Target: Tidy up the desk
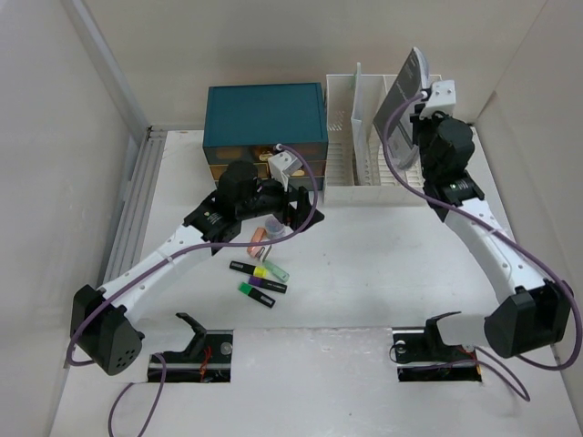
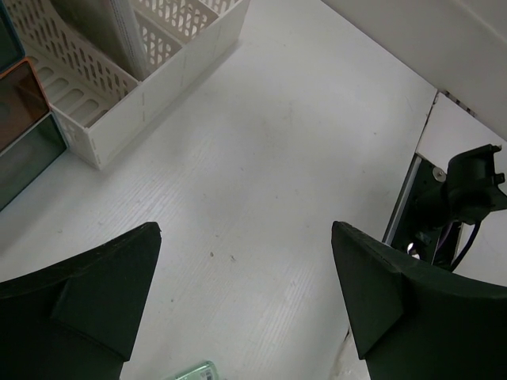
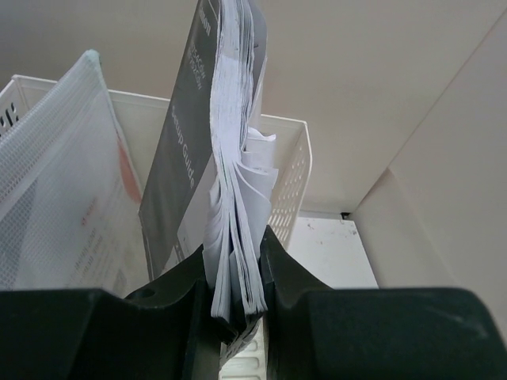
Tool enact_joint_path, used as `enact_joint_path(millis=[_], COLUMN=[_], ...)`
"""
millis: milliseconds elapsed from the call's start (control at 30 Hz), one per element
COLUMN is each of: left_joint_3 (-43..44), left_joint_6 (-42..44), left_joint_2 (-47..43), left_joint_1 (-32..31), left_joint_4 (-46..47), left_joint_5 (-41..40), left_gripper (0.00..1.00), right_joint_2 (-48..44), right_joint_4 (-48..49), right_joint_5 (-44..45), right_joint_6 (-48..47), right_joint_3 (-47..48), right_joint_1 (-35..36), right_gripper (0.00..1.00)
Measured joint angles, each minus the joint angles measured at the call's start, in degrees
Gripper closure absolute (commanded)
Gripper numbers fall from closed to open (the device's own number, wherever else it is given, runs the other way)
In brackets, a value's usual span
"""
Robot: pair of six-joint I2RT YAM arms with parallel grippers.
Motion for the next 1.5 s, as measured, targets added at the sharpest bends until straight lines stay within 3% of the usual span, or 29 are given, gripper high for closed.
enact_joint_path(millis=[467,1200,1500], left_joint_3=[0.0,0.0,0.0], left_joint_6=[0.22,0.48,0.81], left_joint_2=[0.0,0.0,0.0], left_joint_1=[0.0,0.0,0.0], left_joint_4=[-0.28,-0.33,-0.44], left_joint_5=[-0.66,-0.9,-1.31], left_gripper=[0.13,0.13,0.13], right_joint_2=[-12.46,8.04,9.38], right_joint_4=[1.31,5.99,7.34], right_joint_5=[1.51,2.16,-0.81], right_joint_6=[-4.17,-4.35,-1.55], right_joint_3=[-5.33,-4.2,-3.39], right_joint_1=[0.0,-0.33,-1.05], right_gripper=[1.0,1.0,1.0])
